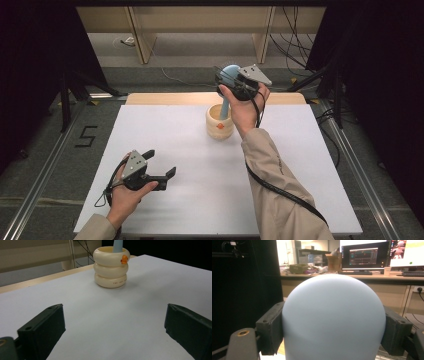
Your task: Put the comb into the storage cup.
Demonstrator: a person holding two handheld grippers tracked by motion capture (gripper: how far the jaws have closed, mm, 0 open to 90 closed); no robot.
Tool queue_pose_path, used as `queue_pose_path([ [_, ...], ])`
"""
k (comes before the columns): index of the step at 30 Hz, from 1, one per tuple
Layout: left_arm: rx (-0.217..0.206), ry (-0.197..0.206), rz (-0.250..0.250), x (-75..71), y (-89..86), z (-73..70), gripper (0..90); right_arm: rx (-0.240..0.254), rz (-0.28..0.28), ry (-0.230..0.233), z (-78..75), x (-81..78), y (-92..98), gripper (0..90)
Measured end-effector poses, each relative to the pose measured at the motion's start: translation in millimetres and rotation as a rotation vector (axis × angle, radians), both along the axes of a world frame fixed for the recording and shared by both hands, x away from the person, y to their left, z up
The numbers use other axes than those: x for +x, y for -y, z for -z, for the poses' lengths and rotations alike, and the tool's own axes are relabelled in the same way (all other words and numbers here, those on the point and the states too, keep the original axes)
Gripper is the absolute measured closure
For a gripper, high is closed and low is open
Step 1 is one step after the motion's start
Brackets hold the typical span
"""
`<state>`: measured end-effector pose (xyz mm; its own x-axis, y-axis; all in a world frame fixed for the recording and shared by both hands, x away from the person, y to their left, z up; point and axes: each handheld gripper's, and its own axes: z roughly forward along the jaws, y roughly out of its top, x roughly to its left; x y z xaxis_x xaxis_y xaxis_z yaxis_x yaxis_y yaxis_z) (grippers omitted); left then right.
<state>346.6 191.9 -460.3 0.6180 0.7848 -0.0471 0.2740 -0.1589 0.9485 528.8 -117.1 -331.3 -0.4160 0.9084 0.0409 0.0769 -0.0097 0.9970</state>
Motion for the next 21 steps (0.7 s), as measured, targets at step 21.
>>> queue_pose_path([
  [21, -0.007, -0.001, -0.001, 0.1, 0.3, 0.1, 2.8, -0.005, 0.0, 0.0, 4.3, 0.5, -0.4, 20.7],
])
